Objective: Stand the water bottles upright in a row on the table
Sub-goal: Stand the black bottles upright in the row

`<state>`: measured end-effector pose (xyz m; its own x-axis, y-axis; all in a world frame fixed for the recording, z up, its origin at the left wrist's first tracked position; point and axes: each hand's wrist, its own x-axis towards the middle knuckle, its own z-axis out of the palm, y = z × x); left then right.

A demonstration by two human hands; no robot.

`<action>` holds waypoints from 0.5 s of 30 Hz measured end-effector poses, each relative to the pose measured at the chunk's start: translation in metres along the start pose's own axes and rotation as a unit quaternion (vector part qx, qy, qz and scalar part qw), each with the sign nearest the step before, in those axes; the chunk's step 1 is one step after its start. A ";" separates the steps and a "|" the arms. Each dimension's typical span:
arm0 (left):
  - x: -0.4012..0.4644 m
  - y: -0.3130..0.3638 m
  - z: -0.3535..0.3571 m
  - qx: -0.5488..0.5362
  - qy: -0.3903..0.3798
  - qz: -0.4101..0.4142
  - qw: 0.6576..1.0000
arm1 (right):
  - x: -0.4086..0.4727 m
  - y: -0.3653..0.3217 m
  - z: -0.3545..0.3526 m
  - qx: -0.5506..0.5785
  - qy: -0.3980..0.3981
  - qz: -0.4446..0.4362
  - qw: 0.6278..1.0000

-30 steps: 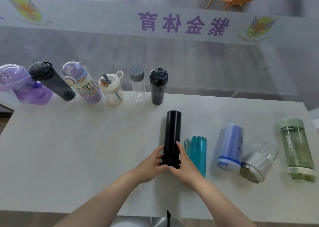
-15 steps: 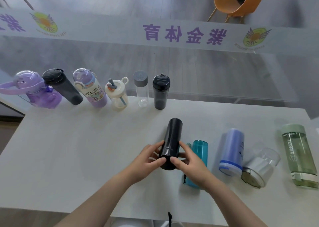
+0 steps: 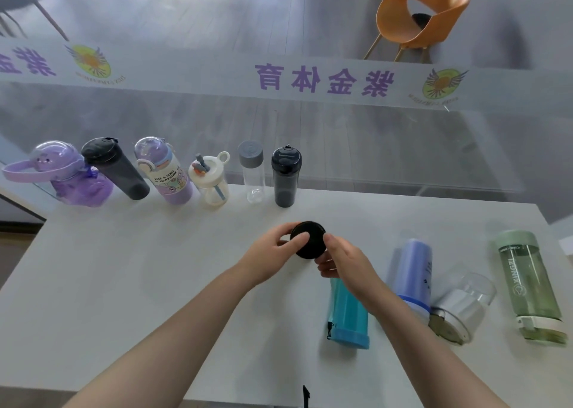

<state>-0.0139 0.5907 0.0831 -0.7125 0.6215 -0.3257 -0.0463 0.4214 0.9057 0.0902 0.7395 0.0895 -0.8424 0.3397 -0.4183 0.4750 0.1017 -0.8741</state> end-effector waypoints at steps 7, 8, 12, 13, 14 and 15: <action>0.031 0.021 0.002 -0.016 0.023 -0.050 0.998 | 0.021 0.000 -0.006 0.108 0.046 0.005 0.993; 0.035 0.024 0.000 -0.025 0.025 -0.060 0.998 | 0.023 -0.001 -0.005 0.125 0.054 0.005 0.991; 0.048 0.030 -0.004 -0.040 0.032 -0.096 0.994 | 0.042 0.004 -0.002 0.068 0.082 -0.024 0.994; 0.050 0.032 -0.004 -0.038 0.032 -0.101 0.994 | 0.047 0.007 0.000 0.037 0.088 -0.032 0.995; 0.051 0.033 -0.003 -0.038 0.030 -0.105 0.993 | 0.052 0.009 0.001 0.012 0.093 -0.041 0.995; 0.052 0.034 -0.001 -0.040 0.028 -0.108 0.993 | 0.056 0.012 0.003 -0.009 0.095 -0.054 0.994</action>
<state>-0.0530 0.6372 0.0974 -0.7171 0.4836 -0.5019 -0.2570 0.4859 0.8354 0.0479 0.7570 0.0554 -0.8262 0.4961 -0.2670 0.3908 0.1633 -0.9059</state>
